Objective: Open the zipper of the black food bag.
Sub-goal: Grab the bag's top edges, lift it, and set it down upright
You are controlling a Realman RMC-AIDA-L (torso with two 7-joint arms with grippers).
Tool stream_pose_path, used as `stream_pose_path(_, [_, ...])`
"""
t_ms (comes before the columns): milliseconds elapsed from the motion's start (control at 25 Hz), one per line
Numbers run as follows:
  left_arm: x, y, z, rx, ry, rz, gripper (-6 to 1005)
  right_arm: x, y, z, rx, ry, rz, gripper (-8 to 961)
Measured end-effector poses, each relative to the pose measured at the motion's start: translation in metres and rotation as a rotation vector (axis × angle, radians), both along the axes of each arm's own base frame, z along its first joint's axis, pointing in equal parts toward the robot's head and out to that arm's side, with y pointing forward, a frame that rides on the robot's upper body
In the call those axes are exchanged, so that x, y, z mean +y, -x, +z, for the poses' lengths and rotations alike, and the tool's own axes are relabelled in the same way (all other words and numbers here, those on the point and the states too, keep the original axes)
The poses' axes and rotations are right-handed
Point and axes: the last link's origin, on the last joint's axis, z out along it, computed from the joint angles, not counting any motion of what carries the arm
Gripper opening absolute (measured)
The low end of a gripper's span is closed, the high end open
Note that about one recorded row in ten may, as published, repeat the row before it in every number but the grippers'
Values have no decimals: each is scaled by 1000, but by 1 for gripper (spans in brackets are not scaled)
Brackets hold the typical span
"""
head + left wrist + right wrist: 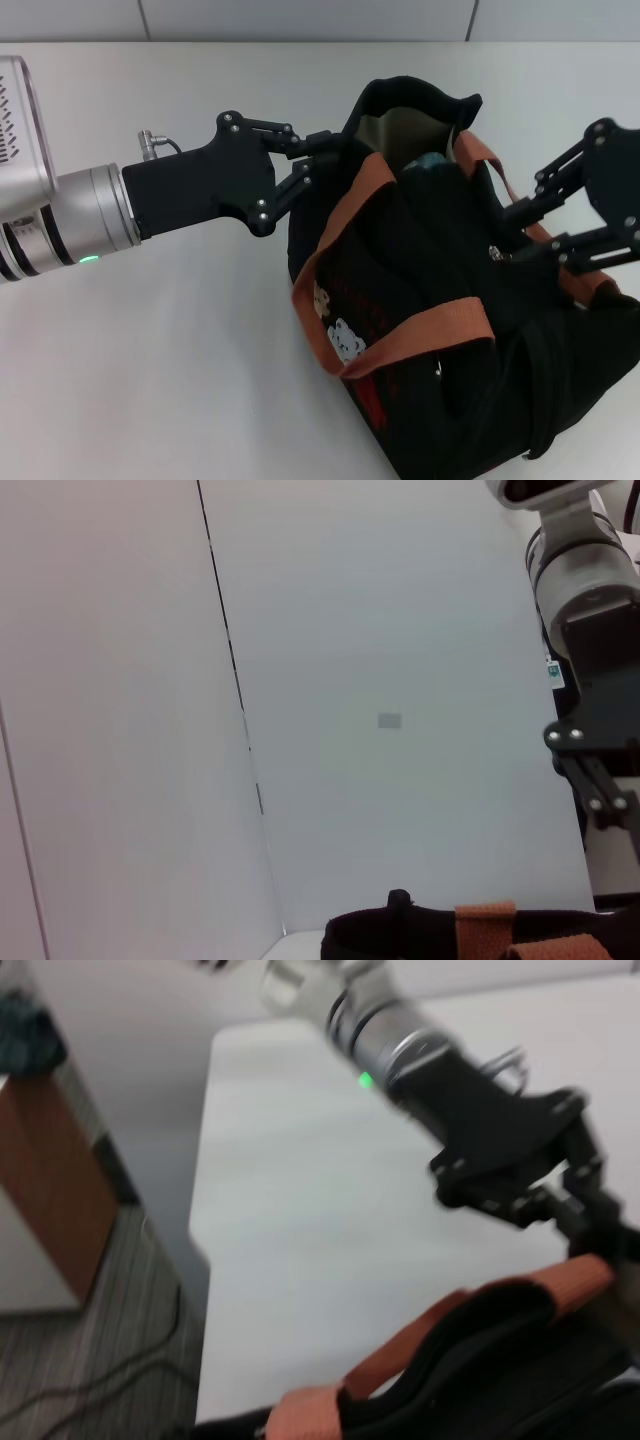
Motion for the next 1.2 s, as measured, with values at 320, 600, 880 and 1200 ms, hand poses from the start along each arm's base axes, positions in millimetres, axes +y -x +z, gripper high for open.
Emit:
stream_pose_path(320, [2, -4, 0, -2, 0, -10, 107, 1, 8, -14, -75, 45, 86, 372])
stream_pose_path(600, [5, -7, 0, -6, -2, -19, 106, 8, 7, -34, -146, 20, 141, 256])
stream_pose_path(880, [5, -8, 2, -20, -7, -17, 106, 2, 7, -32, -127, 39, 170, -1])
stream_pose_path(1200, [8, -9, 4, -37, -30, -5, 107, -13, -2, -12, -74, 51, 147, -2])
